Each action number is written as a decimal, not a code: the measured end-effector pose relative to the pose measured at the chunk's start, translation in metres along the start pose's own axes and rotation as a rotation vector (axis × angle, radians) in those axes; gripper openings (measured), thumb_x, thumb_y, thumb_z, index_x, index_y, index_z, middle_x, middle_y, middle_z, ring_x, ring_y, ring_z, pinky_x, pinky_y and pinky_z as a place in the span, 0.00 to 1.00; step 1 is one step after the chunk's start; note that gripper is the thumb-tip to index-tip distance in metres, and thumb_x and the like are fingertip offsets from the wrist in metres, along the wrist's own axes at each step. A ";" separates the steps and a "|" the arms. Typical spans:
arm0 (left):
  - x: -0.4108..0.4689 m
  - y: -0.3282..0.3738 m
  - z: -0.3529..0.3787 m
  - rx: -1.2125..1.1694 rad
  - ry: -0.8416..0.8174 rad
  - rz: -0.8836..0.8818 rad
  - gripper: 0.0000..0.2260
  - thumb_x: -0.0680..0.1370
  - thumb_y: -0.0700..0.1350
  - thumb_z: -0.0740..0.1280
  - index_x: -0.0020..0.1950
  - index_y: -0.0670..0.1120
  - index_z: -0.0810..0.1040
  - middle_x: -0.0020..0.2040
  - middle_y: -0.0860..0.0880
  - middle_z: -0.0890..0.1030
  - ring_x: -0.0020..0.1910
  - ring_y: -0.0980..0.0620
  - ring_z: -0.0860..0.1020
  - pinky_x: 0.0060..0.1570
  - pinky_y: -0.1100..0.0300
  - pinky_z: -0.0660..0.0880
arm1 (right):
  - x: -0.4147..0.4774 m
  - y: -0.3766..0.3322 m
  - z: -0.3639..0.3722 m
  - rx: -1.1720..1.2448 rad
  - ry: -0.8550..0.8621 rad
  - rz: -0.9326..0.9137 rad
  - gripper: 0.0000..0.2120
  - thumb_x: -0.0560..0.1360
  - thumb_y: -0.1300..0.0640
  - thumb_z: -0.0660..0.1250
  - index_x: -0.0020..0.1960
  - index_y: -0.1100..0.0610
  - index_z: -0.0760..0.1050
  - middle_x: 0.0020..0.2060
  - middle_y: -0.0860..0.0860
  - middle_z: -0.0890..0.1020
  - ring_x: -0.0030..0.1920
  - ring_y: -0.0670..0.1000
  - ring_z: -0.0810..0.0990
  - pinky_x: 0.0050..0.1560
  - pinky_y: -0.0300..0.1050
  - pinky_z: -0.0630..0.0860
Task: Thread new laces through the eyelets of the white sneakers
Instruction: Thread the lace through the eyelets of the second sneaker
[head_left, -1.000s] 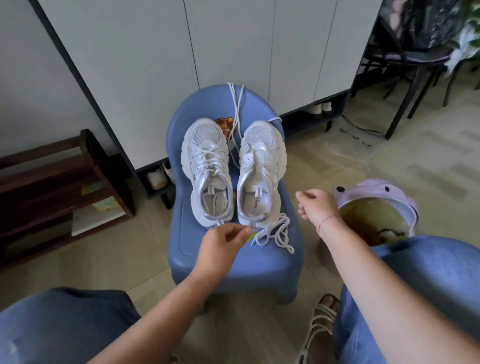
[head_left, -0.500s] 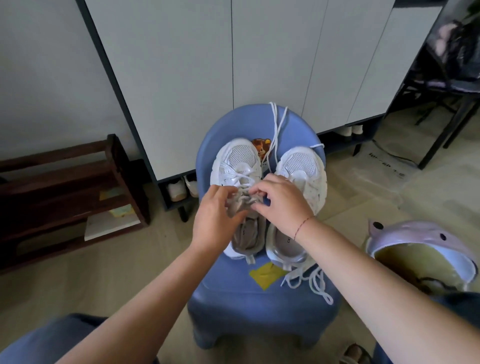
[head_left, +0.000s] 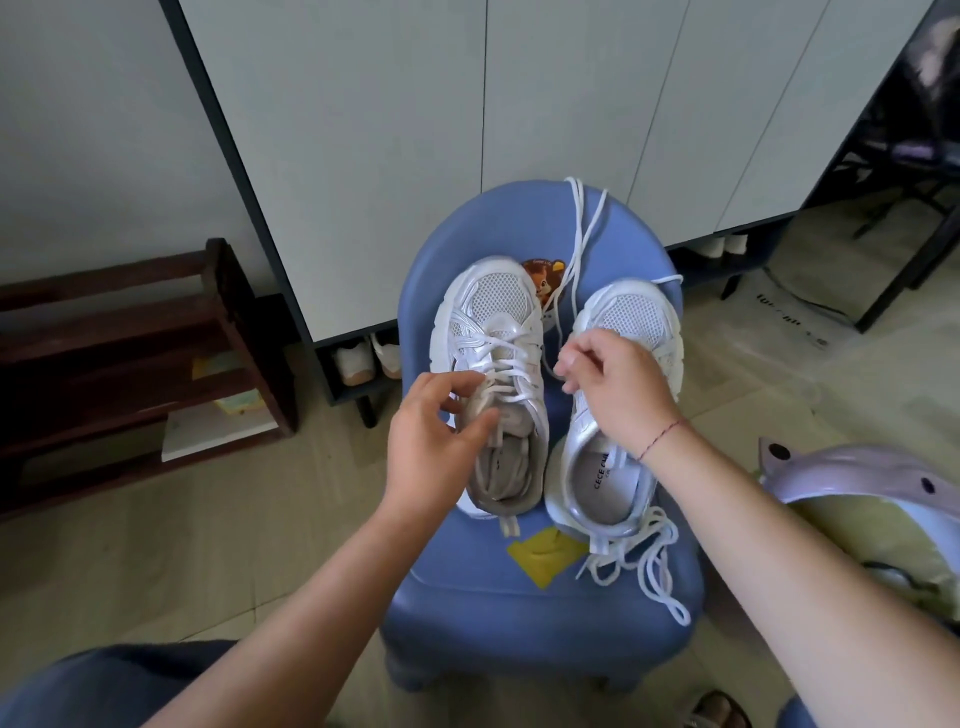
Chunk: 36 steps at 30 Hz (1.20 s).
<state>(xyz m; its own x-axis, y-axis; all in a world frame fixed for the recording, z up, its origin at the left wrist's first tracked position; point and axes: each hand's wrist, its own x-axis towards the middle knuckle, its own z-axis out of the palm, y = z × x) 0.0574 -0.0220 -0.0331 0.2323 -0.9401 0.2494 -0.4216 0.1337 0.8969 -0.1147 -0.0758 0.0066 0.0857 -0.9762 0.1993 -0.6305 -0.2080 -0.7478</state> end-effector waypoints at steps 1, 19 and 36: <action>0.000 0.000 0.000 0.001 0.000 0.003 0.11 0.72 0.41 0.74 0.51 0.53 0.79 0.47 0.57 0.77 0.44 0.65 0.74 0.39 0.73 0.70 | 0.002 -0.002 -0.003 0.004 -0.005 -0.005 0.07 0.78 0.60 0.61 0.44 0.56 0.76 0.33 0.43 0.77 0.34 0.38 0.76 0.36 0.30 0.68; 0.000 0.001 -0.002 0.031 0.008 -0.045 0.07 0.73 0.45 0.73 0.47 0.55 0.79 0.40 0.61 0.76 0.34 0.60 0.74 0.37 0.66 0.71 | -0.017 0.002 0.014 -0.148 -0.041 -0.145 0.09 0.68 0.58 0.75 0.47 0.53 0.78 0.34 0.39 0.73 0.38 0.45 0.76 0.43 0.40 0.76; 0.000 0.004 0.000 0.031 0.001 -0.051 0.08 0.73 0.44 0.73 0.50 0.50 0.80 0.42 0.61 0.76 0.36 0.59 0.73 0.40 0.65 0.73 | 0.008 -0.005 0.007 0.016 -0.031 0.024 0.05 0.77 0.59 0.65 0.41 0.56 0.74 0.32 0.53 0.83 0.33 0.47 0.82 0.42 0.40 0.75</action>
<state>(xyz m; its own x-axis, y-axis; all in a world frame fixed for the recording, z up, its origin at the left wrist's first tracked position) 0.0558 -0.0209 -0.0296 0.2545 -0.9453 0.2040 -0.4359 0.0762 0.8968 -0.1056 -0.0825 0.0075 0.0948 -0.9824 0.1611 -0.6207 -0.1848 -0.7620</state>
